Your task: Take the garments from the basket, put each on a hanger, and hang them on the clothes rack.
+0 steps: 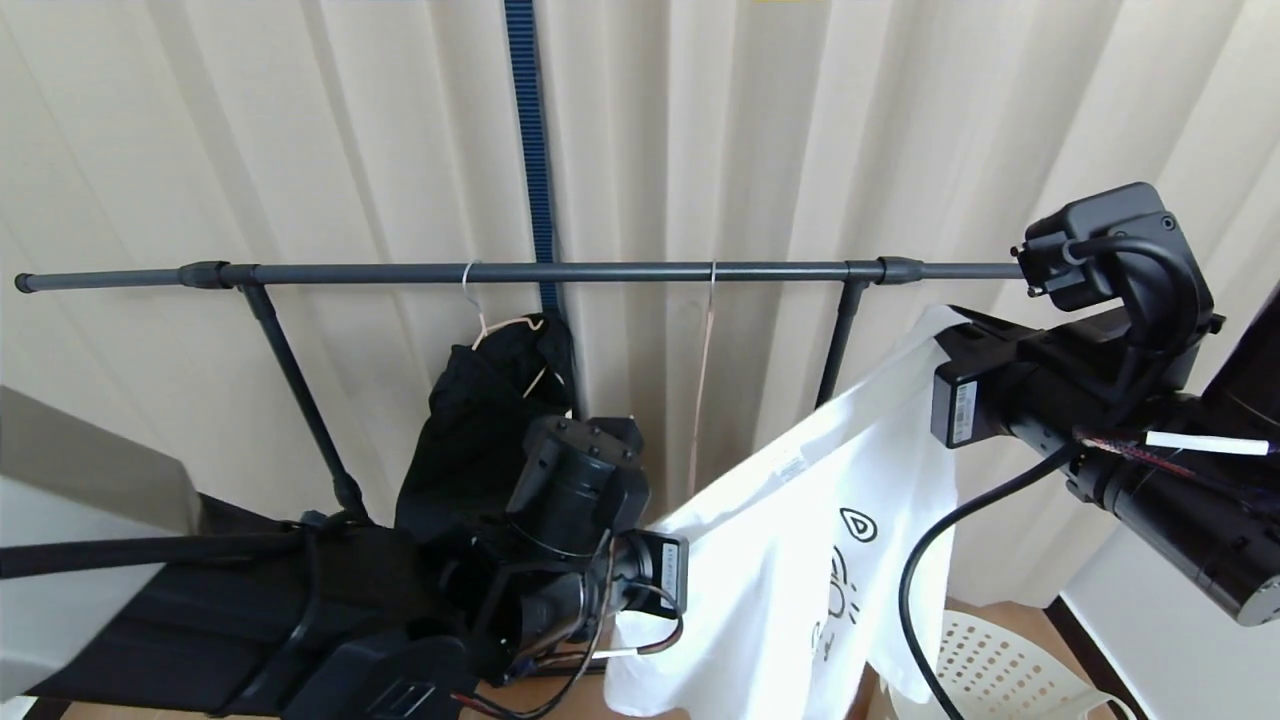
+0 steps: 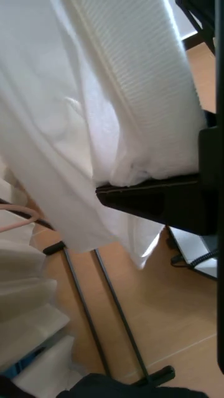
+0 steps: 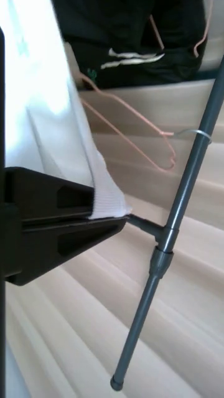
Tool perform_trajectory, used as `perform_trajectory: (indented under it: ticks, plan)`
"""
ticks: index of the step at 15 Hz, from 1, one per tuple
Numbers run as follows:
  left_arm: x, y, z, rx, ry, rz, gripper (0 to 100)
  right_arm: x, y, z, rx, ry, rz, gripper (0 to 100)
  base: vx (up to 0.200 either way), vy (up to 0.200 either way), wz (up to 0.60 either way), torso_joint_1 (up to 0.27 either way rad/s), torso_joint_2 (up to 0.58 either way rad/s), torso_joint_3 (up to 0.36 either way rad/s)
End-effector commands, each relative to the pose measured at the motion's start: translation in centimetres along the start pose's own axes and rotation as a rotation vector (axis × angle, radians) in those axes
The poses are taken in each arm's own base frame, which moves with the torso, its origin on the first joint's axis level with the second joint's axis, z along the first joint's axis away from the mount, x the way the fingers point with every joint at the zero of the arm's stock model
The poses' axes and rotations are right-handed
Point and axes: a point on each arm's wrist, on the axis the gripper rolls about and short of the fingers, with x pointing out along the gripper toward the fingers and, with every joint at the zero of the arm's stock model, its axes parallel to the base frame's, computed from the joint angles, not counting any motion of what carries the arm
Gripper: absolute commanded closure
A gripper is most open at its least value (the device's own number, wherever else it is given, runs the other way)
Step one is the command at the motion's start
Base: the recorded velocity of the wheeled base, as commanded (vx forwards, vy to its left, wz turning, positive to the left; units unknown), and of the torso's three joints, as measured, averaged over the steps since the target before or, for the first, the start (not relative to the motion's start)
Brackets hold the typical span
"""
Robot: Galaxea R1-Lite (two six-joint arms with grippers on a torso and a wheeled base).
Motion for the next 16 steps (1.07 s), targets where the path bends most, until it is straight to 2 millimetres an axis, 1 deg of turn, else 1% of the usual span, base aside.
perform_trajectory:
  ticks: [1,2,3,5,6,7,9,11,13,15,16]
  plan:
    - [-2.4,0.7,1.6,0.004,-0.085,0.03,100,0.3,-0.5,-0.8,-0.033,0.026,-0.02,100,0.0,0.0,0.0,0.0,0.0,0.0]
    - [-2.5,0.8,1.7,0.007,-0.089,0.036,100,0.3,-0.5,-0.8,-0.037,0.029,-0.021,100,0.0,0.0,0.0,0.0,0.0,0.0]
    - [-3.3,1.3,2.5,0.04,-0.135,0.083,100,0.4,-0.2,-2.0,-0.097,0.078,-0.007,100,0.0,0.0,0.0,0.0,0.0,0.0]
    - [-4.1,1.5,3.4,0.08,-0.172,0.099,100,0.2,0.0,-3.2,-0.185,0.162,0.021,100,0.0,0.0,0.0,0.0,0.0,0.0]
    - [-4.1,1.5,3.4,0.08,-0.172,0.099,100,0.2,0.0,-3.2,-0.185,0.162,0.021,100,0.0,0.0,0.0,0.0,0.0,0.0]
    - [-4.3,1.5,4.1,0.115,-0.195,0.108,100,-0.1,0.4,-3.5,-0.234,0.261,0.067,100,0.0,0.0,0.0,0.0,0.0,0.0]
    - [-4.3,1.4,4.5,0.132,-0.2,0.129,100,-0.5,1.5,-2.3,-0.147,0.304,0.116,100,0.0,0.0,0.0,0.0,0.0,0.0]
    - [-4.4,1.3,4.8,0.137,-0.201,0.129,100,-0.7,2.2,-0.9,-0.069,0.374,0.137,100,0.0,0.0,0.0,0.0,0.0,0.0]
    - [-4.5,1.5,5.1,0.134,-0.205,0.136,100,-0.6,2.1,1.1,0.052,0.474,0.137,100,0.0,0.0,0.0,0.0,0.0,0.0]
    - [-4.5,1.6,5.3,0.132,-0.211,0.142,100,-0.6,2.0,1.4,0.076,0.492,0.149,100,0.0,0.0,0.0,0.0,0.0,0.0]
    - [-4.5,1.9,6.0,0.135,-0.233,0.155,100,-0.7,1.9,1.4,0.075,0.495,0.153,100,0.0,0.0,0.0,0.0,0.0,0.0]
